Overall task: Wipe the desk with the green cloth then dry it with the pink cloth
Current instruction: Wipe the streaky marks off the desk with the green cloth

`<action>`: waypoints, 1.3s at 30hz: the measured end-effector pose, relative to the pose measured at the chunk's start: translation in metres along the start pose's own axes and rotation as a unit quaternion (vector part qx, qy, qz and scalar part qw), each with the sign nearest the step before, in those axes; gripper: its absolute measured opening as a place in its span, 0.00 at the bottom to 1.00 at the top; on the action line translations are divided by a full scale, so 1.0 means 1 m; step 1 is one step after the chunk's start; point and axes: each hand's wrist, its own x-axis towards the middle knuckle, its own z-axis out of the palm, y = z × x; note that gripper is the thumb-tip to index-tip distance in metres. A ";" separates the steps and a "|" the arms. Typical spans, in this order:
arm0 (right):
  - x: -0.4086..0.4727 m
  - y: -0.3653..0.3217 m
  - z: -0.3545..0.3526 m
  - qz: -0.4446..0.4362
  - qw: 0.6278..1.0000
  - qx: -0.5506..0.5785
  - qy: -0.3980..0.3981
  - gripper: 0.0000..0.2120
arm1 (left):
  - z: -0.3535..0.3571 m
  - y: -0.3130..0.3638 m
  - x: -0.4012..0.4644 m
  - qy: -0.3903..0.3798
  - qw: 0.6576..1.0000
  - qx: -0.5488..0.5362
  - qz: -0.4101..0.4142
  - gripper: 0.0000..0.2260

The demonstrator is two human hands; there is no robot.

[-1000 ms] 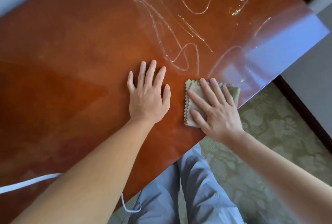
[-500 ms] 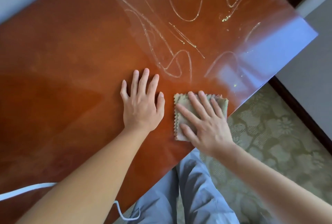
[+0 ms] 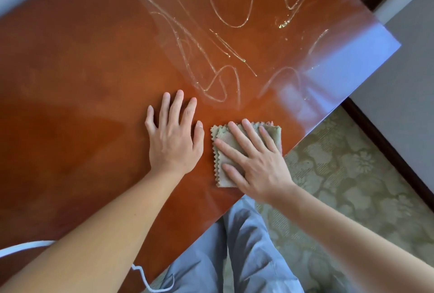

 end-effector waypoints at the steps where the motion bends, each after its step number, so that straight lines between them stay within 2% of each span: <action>1: 0.007 0.018 -0.006 0.008 1.000 -0.007 -0.001 0.26 | 0.000 0.000 0.000 0.000 1.000 0.000 -0.001 0.25; 5: 0.040 0.080 -0.030 0.135 0.991 -0.015 -0.014 0.26 | 0.001 0.000 0.001 0.004 1.000 0.001 -0.002 0.25; 8: 0.041 0.069 -0.026 0.161 0.987 -0.010 0.007 0.27 | 0.002 0.000 0.001 0.005 1.000 -0.001 -0.002 0.25; 10: 0.024 0.029 -0.012 0.137 0.990 -0.001 0.030 0.27 | 0.002 0.000 0.001 0.004 1.000 0.003 -0.002 0.25; 13: -0.009 -0.036 0.010 0.072 0.997 0.023 0.022 0.26 | 0.001 0.000 0.000 0.005 1.000 0.003 0.001 0.24; 15: -0.013 -0.036 0.011 0.025 0.999 0.024 0.006 0.26 | 0.001 0.000 -0.001 0.006 1.000 0.001 0.003 0.24; 17: 0.000 -0.006 0.000 0.002 1.000 0.014 -0.002 0.26 | 0.001 0.000 -0.001 0.005 1.000 -0.001 0.001 0.24; 22: 0.071 0.075 -0.036 0.154 0.988 0.008 -0.003 0.27 | -0.001 0.002 0.001 0.003 1.000 -0.002 -0.004 0.25; 25: 0.092 0.059 -0.034 0.181 0.983 0.009 0.013 0.28 | 0.000 0.001 0.002 0.007 1.000 -0.004 -0.002 0.25; 29: 0.062 -0.005 -0.010 0.058 0.998 -0.009 0.009 0.27 | 0.000 0.001 0.000 0.017 1.000 -0.002 0.005 0.24; 31: 0.053 -0.004 -0.008 0.010 1.000 -0.010 -0.015 0.27 | 0.000 0.001 0.000 0.021 1.000 0.000 0.008 0.24; 33: 0.061 0.026 -0.017 -0.017 0.999 -0.024 -0.033 0.27 | 0.000 0.002 0.000 0.023 1.000 -0.005 0.006 0.24; 37: 0.097 0.104 -0.045 0.098 0.995 -0.014 -0.023 0.27 | 0.001 0.002 0.002 0.016 1.000 -0.005 -0.002 0.24; 39: 0.109 0.115 -0.049 0.130 0.991 -0.019 -0.033 0.27 | 0.001 0.002 0.003 0.011 1.000 0.000 0.000 0.24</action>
